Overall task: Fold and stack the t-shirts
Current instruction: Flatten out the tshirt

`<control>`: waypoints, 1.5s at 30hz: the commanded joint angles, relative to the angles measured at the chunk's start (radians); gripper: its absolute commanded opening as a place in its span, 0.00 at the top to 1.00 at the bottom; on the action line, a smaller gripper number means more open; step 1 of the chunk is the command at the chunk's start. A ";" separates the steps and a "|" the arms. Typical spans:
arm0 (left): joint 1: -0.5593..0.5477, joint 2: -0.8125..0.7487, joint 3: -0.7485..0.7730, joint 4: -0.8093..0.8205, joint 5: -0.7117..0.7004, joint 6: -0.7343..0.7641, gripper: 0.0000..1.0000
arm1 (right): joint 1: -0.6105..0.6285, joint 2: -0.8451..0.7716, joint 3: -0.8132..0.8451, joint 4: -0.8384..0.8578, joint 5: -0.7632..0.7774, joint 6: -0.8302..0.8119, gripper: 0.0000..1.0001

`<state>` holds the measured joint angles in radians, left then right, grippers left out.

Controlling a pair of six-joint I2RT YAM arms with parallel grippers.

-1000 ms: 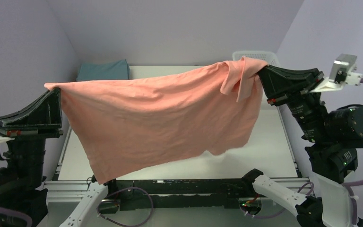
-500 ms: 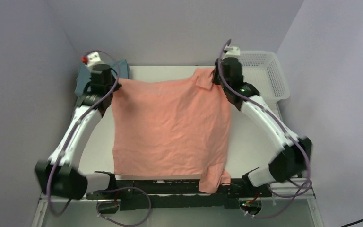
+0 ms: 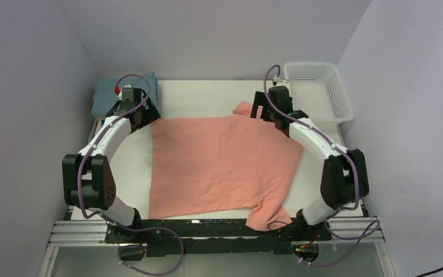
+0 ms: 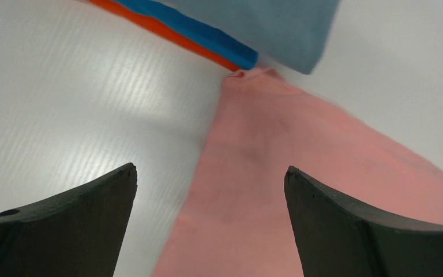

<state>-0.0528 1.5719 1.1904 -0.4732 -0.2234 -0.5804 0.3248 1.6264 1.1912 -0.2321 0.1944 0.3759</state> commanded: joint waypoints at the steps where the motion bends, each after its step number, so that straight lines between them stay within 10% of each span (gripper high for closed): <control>1: -0.033 -0.095 -0.074 0.102 0.188 0.006 0.01 | -0.006 -0.132 -0.091 0.041 -0.059 0.043 0.00; 12: -0.150 -0.066 -0.277 0.233 0.371 -0.006 0.00 | -0.014 -0.166 -0.230 0.164 -0.279 -0.012 0.00; 30: -0.124 0.086 -0.304 0.180 0.293 0.001 0.00 | -0.021 0.626 0.680 -0.212 -0.387 -0.859 0.13; 34: -0.121 0.089 -0.300 0.165 0.275 0.001 0.01 | -0.030 0.718 0.752 -0.191 -0.349 -0.832 0.26; 42: -0.115 0.091 -0.282 0.132 0.227 0.010 0.01 | -0.041 0.750 0.788 -0.138 -0.390 -0.781 1.00; 45: -0.111 0.088 -0.280 0.138 0.239 0.007 0.01 | -0.039 0.662 0.698 -0.048 -0.336 -0.739 1.00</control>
<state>-0.1825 1.6371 0.9142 -0.2714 0.0753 -0.5877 0.2901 2.3882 1.9350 -0.3763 -0.1692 -0.3962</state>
